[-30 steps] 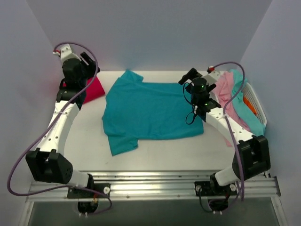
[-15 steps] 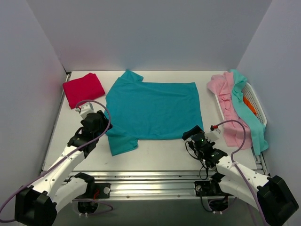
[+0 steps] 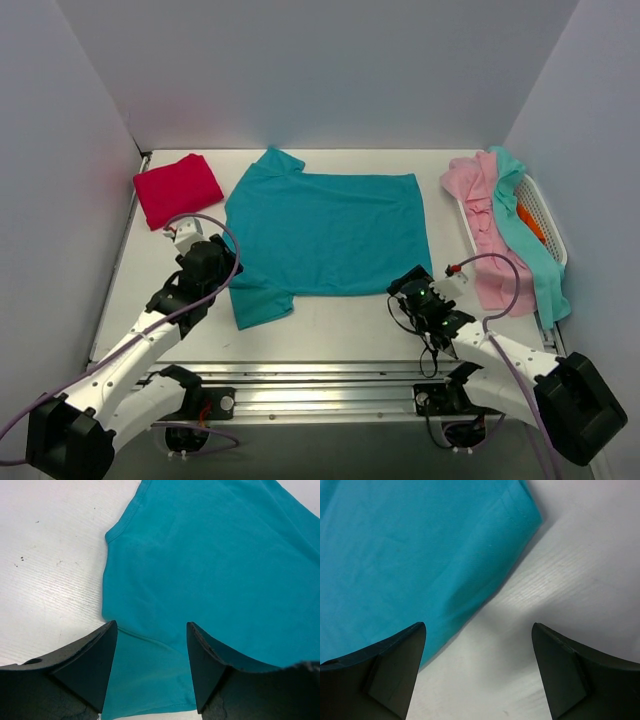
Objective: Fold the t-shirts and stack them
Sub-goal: Flatten out the tshirt
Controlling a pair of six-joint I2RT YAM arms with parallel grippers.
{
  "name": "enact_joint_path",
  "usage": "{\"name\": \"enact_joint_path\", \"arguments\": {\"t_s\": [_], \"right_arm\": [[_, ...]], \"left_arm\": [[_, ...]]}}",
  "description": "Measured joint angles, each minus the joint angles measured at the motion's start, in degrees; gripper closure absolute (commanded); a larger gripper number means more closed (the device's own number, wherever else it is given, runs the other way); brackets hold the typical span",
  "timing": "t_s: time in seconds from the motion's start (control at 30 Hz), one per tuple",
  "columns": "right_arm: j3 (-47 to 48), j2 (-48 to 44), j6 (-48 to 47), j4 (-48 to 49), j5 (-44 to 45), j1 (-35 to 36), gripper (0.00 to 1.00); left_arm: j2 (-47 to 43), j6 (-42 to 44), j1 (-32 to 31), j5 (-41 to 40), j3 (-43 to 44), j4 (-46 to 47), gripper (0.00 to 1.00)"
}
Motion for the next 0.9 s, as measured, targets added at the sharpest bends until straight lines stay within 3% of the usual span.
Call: {"name": "enact_joint_path", "arguments": {"t_s": [0.23,0.6,0.9], "right_arm": [[2.2,9.4,0.0,8.6,1.7,0.0,0.17],[6.3,18.6,-1.1,14.4,5.0,0.0,0.16],[9.4,26.6,-2.6,21.4,6.8,-0.4,0.26]], "left_arm": [[1.7,0.2,0.0,-1.2,0.0,0.4,0.34],[4.0,0.8,-0.2,-1.8,0.0,1.9,0.35],[3.7,0.7,-1.5,-1.8,-0.3,2.2,0.36]]}}
